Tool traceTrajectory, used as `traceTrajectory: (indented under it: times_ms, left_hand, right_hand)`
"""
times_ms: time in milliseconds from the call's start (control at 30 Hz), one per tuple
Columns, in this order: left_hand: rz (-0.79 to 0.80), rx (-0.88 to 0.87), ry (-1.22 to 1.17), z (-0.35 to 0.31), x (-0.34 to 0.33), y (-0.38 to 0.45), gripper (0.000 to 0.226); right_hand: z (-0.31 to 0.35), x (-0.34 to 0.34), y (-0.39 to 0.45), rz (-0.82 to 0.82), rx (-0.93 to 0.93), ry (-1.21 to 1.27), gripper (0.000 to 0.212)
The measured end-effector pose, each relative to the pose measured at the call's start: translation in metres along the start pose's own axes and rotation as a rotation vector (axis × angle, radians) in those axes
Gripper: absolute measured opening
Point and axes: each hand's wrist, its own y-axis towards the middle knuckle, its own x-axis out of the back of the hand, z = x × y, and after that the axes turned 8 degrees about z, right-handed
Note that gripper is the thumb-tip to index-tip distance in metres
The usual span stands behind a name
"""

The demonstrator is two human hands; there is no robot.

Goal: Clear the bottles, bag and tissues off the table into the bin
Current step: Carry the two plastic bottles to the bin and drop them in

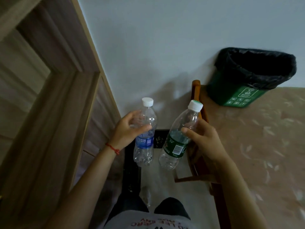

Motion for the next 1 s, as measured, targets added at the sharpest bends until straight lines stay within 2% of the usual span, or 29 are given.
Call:
traceTrajectory:
  times_ms: [300,567,667,800,1000]
  left_hand:
    - [0.152,-0.128,0.117,-0.051,0.002,0.08,0.051]
    - [0.211,-0.228,0.124,-0.098,-0.019,0.158,0.058]
    - [0.229,-0.259,0.11,-0.115,-0.032,0.188,0.057]
    - [0.259,-0.301,0.151,-0.133,-0.048,0.222,0.06]
    - [0.355,-0.325,0.147,-0.153,-0.07,0.267,0.059]
  right_hand:
    - [0.039,0.044,0.046,-0.06,0.124,0.027,0.03]
    - [0.062,0.095,0.088,-0.153,0.213,0.049,0.026]
    - [0.068,0.118,0.102,-0.2,0.233,0.051,0.02]
    - [0.073,0.147,0.116,-0.255,0.237,0.026,0.027]
    - [0.075,0.176,0.131,-0.328,0.22,0.013,0.025]
